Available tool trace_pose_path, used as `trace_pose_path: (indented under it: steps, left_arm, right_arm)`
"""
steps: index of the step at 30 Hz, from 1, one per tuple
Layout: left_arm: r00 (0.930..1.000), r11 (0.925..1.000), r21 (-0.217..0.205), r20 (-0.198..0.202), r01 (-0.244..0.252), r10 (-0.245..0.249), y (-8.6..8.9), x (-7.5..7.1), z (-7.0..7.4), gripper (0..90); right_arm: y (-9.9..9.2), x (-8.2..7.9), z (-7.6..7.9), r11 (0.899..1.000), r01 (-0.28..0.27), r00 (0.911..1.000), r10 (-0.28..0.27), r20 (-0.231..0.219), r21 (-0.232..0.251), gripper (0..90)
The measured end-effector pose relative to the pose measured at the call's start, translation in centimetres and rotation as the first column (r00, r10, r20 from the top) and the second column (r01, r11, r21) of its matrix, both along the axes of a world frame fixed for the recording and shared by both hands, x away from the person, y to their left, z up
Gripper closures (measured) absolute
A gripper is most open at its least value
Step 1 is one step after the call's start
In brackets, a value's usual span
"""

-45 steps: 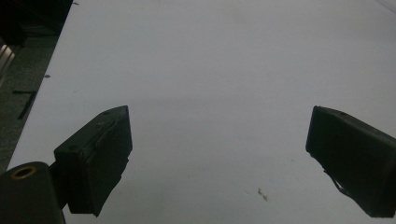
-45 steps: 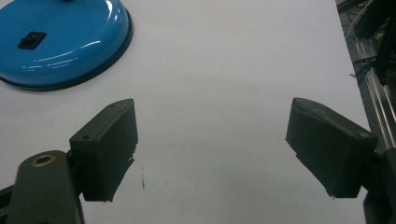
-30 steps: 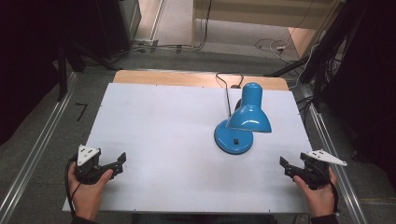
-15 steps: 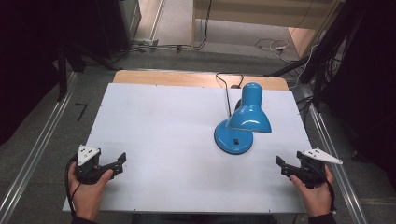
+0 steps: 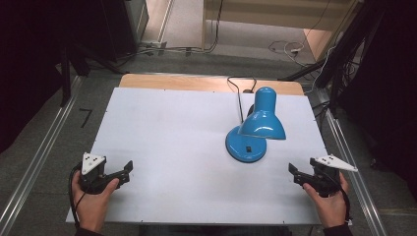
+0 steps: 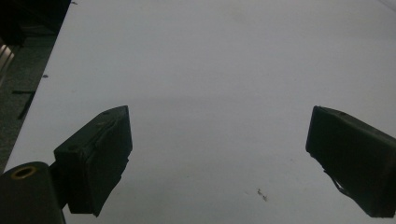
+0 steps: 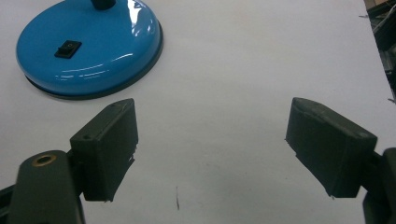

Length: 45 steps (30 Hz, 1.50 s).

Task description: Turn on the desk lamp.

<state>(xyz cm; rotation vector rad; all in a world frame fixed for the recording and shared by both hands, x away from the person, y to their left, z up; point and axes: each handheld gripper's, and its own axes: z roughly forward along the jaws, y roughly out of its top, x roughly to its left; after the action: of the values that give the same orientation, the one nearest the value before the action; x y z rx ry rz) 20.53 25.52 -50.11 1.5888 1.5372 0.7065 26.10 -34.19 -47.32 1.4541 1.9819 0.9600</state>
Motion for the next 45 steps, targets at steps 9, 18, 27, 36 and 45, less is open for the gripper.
trace_pose_path:
  steps: [9, 18, 27, 36, 45]
  left_arm:
    - [1.0, 1.0, 0.003, -0.001, 0.002, -0.002, 0.0, 0.0, 0.0, 7.4]
    - [1.0, 1.0, 0.003, -0.002, 0.002, -0.002, 0.0, 0.0, 0.0, 7.4]
    - [1.0, 1.0, 0.002, -0.002, 0.003, -0.003, 0.0, 0.0, 0.0, 7.4]
    - [1.0, 1.0, 0.0, 0.0, 0.004, -0.004, -0.1, 0.1, -0.1, 7.4]
    - [1.0, 1.0, 0.001, -0.003, 0.009, -0.009, -0.1, 0.1, -0.1, 7.4]
  right_arm:
    - [0.7, 0.3, 0.1, 1.0, -0.012, 0.9999, 0.012, 0.002, -0.007, 15.7]
    - [1.5, 0.5, 0.1, 0.999, -0.032, 0.9995, 0.032, 0.002, -0.009, 15.7]
    - [2.0, 0.7, 0.1, 0.999, -0.047, 0.9989, 0.047, 0.006, -0.01, 15.8]
    - [2.4, 0.8, 0.2, 0.999, -0.053, 0.9985, 0.053, 0.009, -0.007, 16.2]
    - [2.9, 1.2, 0.2, 0.998, -0.063, 0.998, 0.063, 0.006, 0.001, 16.4]
